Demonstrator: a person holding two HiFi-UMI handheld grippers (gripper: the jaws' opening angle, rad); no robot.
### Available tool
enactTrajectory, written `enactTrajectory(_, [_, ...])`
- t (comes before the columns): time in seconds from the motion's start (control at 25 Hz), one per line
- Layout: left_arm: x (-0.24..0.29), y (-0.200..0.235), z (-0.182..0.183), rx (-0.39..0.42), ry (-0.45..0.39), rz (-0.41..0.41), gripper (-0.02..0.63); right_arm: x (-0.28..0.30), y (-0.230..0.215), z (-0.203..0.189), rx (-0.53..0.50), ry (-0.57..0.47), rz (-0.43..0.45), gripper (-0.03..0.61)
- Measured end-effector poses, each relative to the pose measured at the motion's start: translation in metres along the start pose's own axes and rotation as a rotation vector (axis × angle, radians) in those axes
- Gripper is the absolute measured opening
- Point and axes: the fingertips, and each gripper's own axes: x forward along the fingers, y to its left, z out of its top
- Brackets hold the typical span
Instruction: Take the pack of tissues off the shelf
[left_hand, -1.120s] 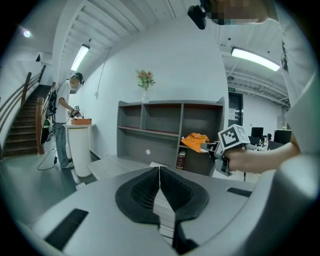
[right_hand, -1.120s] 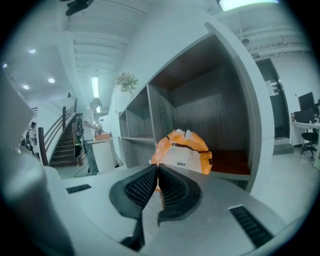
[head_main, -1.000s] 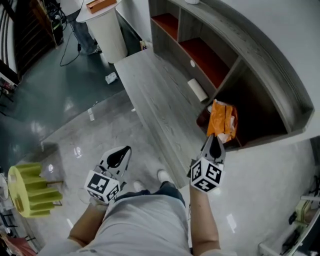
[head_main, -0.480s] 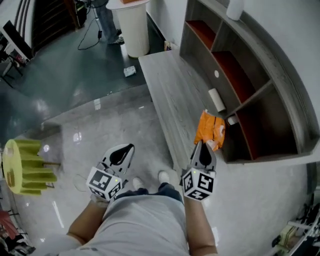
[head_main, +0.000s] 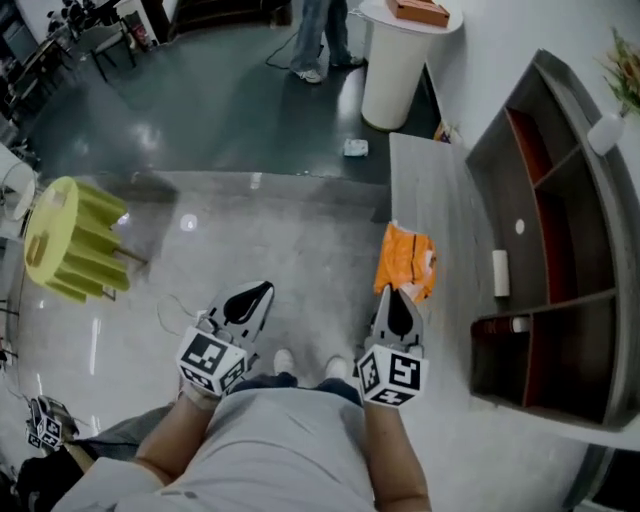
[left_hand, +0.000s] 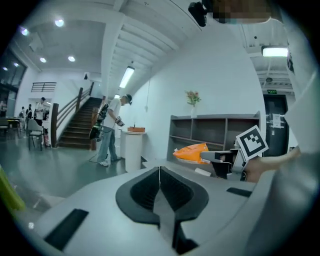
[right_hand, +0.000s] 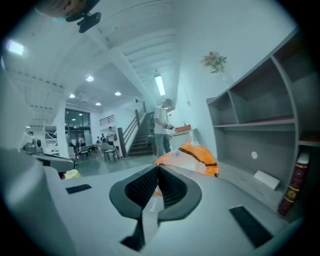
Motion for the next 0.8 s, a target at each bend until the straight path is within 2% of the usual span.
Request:
enactTrajectory(0.16, [-0.028,0.028,-0.005,-0.029,-0.01,0.113,0.018,0.027,0.052,-0.006,-0.02,0.013,0.168,0.02])
enactTrajectory(0.4, [-0.059,0.057,-0.006,-0.051,-0.038,0.236,0.018,0.045,0.116,-0.011,-0.049,0.036,0.363,0.02])
enactTrajectory(0.56, [-0.068,0.066,-0.003,-0.061,-0.046,0.266,0.018,0.048,0.147,-0.014,-0.06,0.045,0.471,0.02])
enactTrajectory(0.8, [-0.053,0.061,-0.001,-0.059,-0.042,0.244,0.018,0.045,0.153,-0.017,-0.088,0.046,0.524,0.02])
